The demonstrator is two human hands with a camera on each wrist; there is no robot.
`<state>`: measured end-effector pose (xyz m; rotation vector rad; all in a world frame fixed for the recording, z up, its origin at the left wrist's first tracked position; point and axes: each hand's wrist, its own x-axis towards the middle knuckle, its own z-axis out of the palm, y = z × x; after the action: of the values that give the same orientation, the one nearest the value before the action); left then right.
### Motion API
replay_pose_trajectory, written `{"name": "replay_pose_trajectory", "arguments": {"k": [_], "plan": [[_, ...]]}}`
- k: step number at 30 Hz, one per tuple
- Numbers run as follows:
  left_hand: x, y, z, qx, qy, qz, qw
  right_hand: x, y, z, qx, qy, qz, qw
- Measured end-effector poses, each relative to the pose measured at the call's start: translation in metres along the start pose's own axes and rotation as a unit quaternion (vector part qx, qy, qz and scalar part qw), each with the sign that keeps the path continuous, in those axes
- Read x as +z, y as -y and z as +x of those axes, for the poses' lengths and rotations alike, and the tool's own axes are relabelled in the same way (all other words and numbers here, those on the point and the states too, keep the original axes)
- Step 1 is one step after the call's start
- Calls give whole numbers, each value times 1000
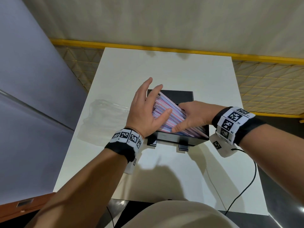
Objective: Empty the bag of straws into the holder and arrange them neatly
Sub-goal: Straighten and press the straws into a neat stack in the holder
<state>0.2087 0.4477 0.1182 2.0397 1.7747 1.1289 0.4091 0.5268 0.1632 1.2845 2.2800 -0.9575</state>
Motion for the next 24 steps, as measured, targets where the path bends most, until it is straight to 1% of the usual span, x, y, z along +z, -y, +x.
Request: {"name": "replay_pose_trajectory", "arguments": {"k": [2, 5, 8, 10, 13, 15, 18, 21, 24], "plan": [[2, -2, 5, 14, 31, 21, 999, 0, -1, -3, 3, -6, -2, 1000], [9, 0, 1, -4, 74, 14, 997, 5, -3, -3, 7, -16, -12, 1000], [14, 5, -8, -31, 77, 12, 996, 14, -5, -1, 8, -15, -10, 1000], [14, 8, -11, -31, 71, 21, 997, 17, -6, -1, 11, -15, -5, 1000], [13, 9, -11, -22, 78, 50, 995, 14, -3, -4, 13, -23, -36, 999], [12, 8, -9, -18, 83, 64, 994, 10, -2, -10, 6, -50, -48, 998], [10, 6, -7, 2, 81, 75, 994, 7, -8, -20, -5, -93, -20, 995], [4, 3, -2, 26, 102, 105, 989, 11, -15, -25, 5, -95, 14, 995], [-3, -1, 3, 53, 114, 143, 982, 20, -18, -26, 10, -91, 18, 996]]}}
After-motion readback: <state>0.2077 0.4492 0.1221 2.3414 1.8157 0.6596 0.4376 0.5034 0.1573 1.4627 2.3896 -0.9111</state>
